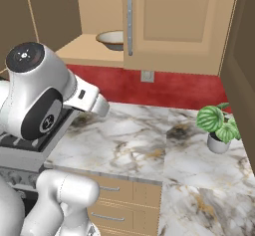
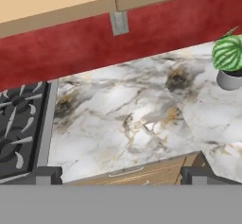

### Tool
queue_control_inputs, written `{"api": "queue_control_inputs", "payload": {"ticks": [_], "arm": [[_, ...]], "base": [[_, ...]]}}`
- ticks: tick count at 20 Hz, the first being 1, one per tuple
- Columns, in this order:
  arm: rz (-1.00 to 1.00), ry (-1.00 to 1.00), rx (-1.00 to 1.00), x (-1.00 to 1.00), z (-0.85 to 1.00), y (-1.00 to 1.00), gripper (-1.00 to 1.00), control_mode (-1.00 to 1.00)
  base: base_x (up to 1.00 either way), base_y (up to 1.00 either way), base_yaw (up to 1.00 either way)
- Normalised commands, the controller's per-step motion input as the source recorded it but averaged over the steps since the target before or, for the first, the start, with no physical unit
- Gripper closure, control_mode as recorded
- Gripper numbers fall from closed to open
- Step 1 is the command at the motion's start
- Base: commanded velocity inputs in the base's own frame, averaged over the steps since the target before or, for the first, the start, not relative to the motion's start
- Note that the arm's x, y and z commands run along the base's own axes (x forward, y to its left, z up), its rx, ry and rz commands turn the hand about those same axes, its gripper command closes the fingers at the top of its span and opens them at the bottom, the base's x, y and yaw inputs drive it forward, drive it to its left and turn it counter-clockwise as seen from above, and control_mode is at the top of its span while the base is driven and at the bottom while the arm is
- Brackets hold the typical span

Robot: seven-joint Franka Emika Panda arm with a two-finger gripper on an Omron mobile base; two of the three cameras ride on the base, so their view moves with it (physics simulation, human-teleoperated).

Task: Move the bowls from the cabinet to the plates on the dining table.

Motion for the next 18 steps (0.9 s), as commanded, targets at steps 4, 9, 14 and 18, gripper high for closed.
{"api": "queue_control_inputs", "payload": {"ticks": [4,9,14,18], "arm": [[0.0,-0.04,0.0,0.05,0.0,-0.19,-1.0,-1.0],[0.0,-0.03,-0.03,0.15,0.0,-0.26,-1.0,-1.0],[0.0,0.0,-0.06,0.27,0.14,-0.04,-1.0,-1.0],[0.0,0.0,-0.11,0.19,0.16,-0.01,-1.0,-1.0]], "base": [[0.0,0.0,0.0],[0.0,0.0,0.0],[0.0,0.0,0.0],[0.0,0.0,0.0]]}}
